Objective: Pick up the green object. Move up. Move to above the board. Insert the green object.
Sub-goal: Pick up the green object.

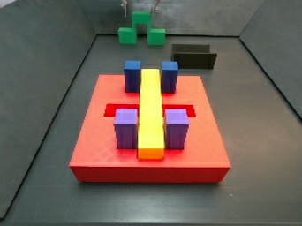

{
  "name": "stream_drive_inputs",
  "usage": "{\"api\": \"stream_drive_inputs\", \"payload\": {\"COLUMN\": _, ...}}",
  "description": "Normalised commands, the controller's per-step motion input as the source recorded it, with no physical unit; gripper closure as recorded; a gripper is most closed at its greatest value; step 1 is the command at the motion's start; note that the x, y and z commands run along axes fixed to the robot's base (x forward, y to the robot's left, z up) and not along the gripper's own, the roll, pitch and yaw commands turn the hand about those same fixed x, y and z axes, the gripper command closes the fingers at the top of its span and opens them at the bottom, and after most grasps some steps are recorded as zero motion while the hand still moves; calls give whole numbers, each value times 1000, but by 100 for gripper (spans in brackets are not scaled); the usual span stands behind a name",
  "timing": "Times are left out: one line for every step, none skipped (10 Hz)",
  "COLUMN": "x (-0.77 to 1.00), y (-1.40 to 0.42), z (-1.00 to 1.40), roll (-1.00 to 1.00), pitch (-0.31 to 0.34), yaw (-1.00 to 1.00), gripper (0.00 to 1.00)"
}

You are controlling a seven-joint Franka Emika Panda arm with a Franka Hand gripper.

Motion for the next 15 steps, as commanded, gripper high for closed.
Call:
{"api": "stream_drive_inputs", "payload": {"x": 0, "y": 0, "z": -69, "roll": -39, "pitch": 0, "yaw": -6, "gripper": 0}}
{"api": "stream_drive_inputs", "payload": {"x": 0, "y": 3, "z": -49, "roll": -13, "pitch": 4, "yaw": -131, "gripper": 0}}
{"api": "stream_drive_inputs", "payload": {"x": 0, "y": 0, "z": -63, "roll": -3, "pitch": 7, "yaw": -157, "gripper": 0}}
{"api": "stream_drive_inputs", "payload": {"x": 0, "y": 0, "z": -83, "roll": -11, "pitch": 4, "yaw": -160, "gripper": 0}}
{"api": "stream_drive_inputs", "payload": {"x": 0, "y": 0, "z": -100, "roll": -19, "pitch": 0, "yaw": -140, "gripper": 0}}
{"api": "stream_drive_inputs", "payload": {"x": 0, "y": 0, "z": -97, "roll": -27, "pitch": 0, "yaw": -103, "gripper": 0}}
{"api": "stream_drive_inputs", "payload": {"x": 0, "y": 0, "z": -191, "roll": -47, "pitch": 0, "yaw": -49, "gripper": 0}}
{"api": "stream_drive_inputs", "payload": {"x": 0, "y": 0, "z": -200, "roll": -53, "pitch": 0, "yaw": 0, "gripper": 0}}
{"api": "stream_drive_inputs", "payload": {"x": 0, "y": 0, "z": -149, "roll": -50, "pitch": 0, "yaw": 0, "gripper": 0}}
{"api": "stream_drive_inputs", "payload": {"x": 0, "y": 0, "z": -83, "roll": -39, "pitch": 0, "yaw": 0, "gripper": 0}}
{"api": "stream_drive_inputs", "payload": {"x": 0, "y": 0, "z": -40, "roll": 0, "pitch": 0, "yaw": 0, "gripper": 0}}
{"api": "stream_drive_inputs", "payload": {"x": 0, "y": -60, "z": -131, "roll": 0, "pitch": 9, "yaw": 0, "gripper": 0}}
{"api": "stream_drive_inputs", "payload": {"x": -6, "y": -106, "z": -180, "roll": 0, "pitch": 36, "yaw": 0, "gripper": 0}}
{"api": "stream_drive_inputs", "payload": {"x": 0, "y": -77, "z": -203, "roll": -6, "pitch": 64, "yaw": 0, "gripper": 0}}
{"api": "stream_drive_inputs", "payload": {"x": 0, "y": -200, "z": -177, "roll": 17, "pitch": 67, "yaw": -37, "gripper": 0}}
